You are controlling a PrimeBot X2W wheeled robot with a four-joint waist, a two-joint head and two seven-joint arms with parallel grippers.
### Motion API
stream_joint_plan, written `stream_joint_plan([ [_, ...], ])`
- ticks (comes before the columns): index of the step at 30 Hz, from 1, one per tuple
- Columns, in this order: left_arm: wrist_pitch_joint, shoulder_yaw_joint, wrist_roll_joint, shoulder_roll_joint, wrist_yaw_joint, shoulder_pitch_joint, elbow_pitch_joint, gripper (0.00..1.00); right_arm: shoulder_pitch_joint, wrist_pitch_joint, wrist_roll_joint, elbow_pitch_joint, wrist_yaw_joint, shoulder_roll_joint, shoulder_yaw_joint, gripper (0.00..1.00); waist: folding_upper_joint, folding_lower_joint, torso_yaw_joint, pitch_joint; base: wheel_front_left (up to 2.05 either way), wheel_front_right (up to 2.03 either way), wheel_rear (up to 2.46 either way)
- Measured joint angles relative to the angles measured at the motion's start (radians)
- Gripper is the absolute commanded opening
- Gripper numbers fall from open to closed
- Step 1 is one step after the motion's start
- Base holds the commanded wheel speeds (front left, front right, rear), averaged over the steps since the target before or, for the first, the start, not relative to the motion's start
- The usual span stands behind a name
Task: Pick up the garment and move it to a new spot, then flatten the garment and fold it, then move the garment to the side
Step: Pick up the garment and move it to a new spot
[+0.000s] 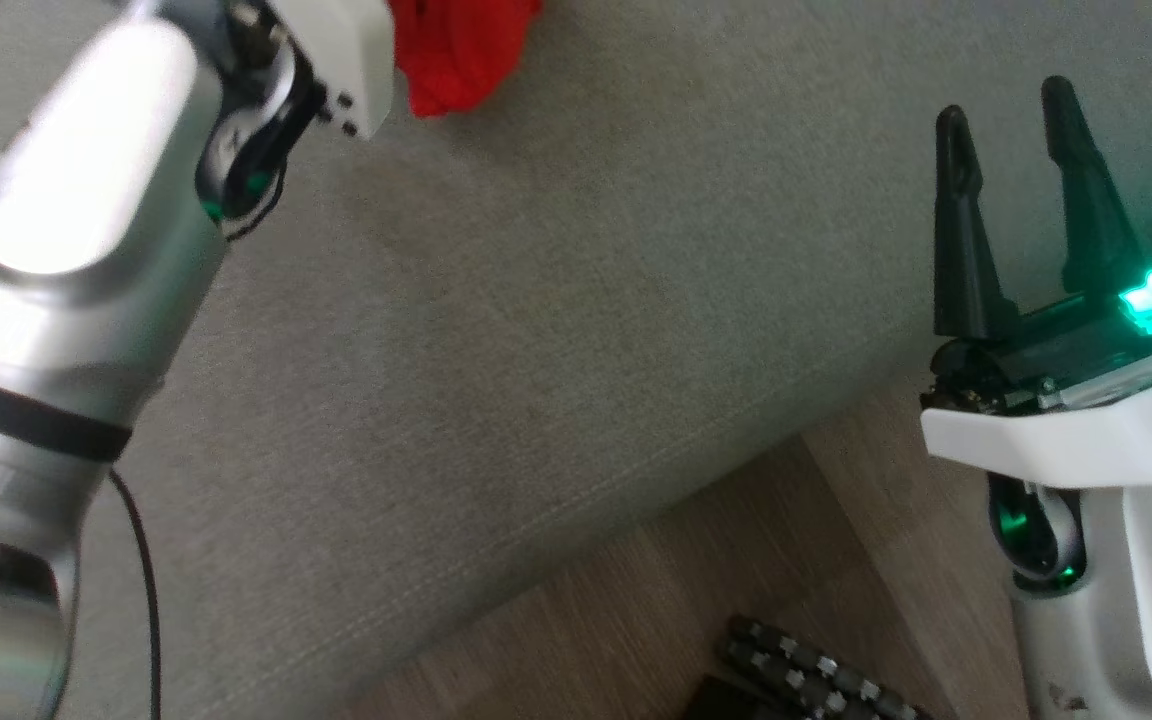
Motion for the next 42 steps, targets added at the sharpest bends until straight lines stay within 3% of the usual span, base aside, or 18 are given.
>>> stream_joint_plan([
  [2, -0.054, -0.001, 0.005, -0.012, 0.000, 0.016, 0.061, 0.00, -0.002, 0.000, 0.006, -0.007, 0.000, 0.000, 0.007, 1.00, 0.0000, 0.0000, -0.019, 0.026, 0.00, 0.00, 0.00],
  [3, -0.094, -0.002, 0.016, -0.017, 0.000, 0.019, 0.089, 0.16, -0.001, 0.000, 0.007, -0.007, 0.000, 0.001, 0.013, 1.00, 0.0000, 0.0001, -0.026, 0.039, 0.00, 0.00, 0.00],
  [4, -0.132, -0.002, 0.025, -0.024, 0.001, 0.019, 0.116, 1.00, -0.001, 0.000, 0.007, -0.007, 0.000, 0.002, 0.017, 1.00, 0.0000, 0.0001, -0.031, 0.052, 0.00, 0.00, 0.00],
  [8, -0.275, -0.022, 0.070, -0.082, 0.007, 0.020, 0.183, 1.00, -0.001, 0.000, 0.000, -0.015, 0.000, 0.005, 0.017, 1.00, -0.0001, 0.0003, -0.020, 0.084, 0.00, 0.00, 0.00],
  [10, -0.326, -0.029, 0.117, -0.128, 0.041, 0.025, 0.157, 1.00, 0.001, 0.000, -0.025, -0.014, 0.000, 0.005, 0.016, 1.00, 0.0000, 0.0002, 0.018, 0.090, 0.00, 0.00, 0.00],
  [14, -0.332, 0.055, 0.157, -0.152, 0.114, 0.134, -0.020, 1.00, 0.005, 0.000, -0.064, 0.007, 0.000, 0.006, 0.013, 1.00, 0.0000, 0.0001, 0.097, 0.075, 0.00, 0.00, 0.00],
  [17, -0.333, 0.140, 0.182, -0.160, 0.142, 0.301, -0.155, 1.00, 0.006, 0.000, -0.103, 0.031, 0.000, 0.006, 0.009, 1.00, -0.0001, 0.0001, 0.166, 0.052, 0.00, 0.00, 0.00],
  [22, -0.333, 0.259, 0.239, -0.185, 0.157, 0.614, -0.309, 1.00, 0.021, 0.000, -0.140, 0.086, 0.000, 0.005, 0.008, 1.00, 0.0000, 0.0001, 0.279, -0.008, 0.00, 0.00, 0.00],
  [32, -0.333, 0.488, 0.366, -0.256, 0.143, 0.944, -0.529, 1.00, 0.114, 0.000, -0.177, 0.141, 0.000, 0.005, -0.053, 1.00, 0.0000, 0.0000, 0.429, -0.165, 0.00, 0.00, 0.00],
  [42, -0.333, 0.540, 0.443, -0.261, 0.132, 1.195, -0.619, 1.00, 0.281, 0.000, -0.196, 0.157, 0.000, 0.006, -0.106, 1.00, 0.0000, 0.0000, 0.499, -0.336, 0.00, 0.00, 0.00],
])
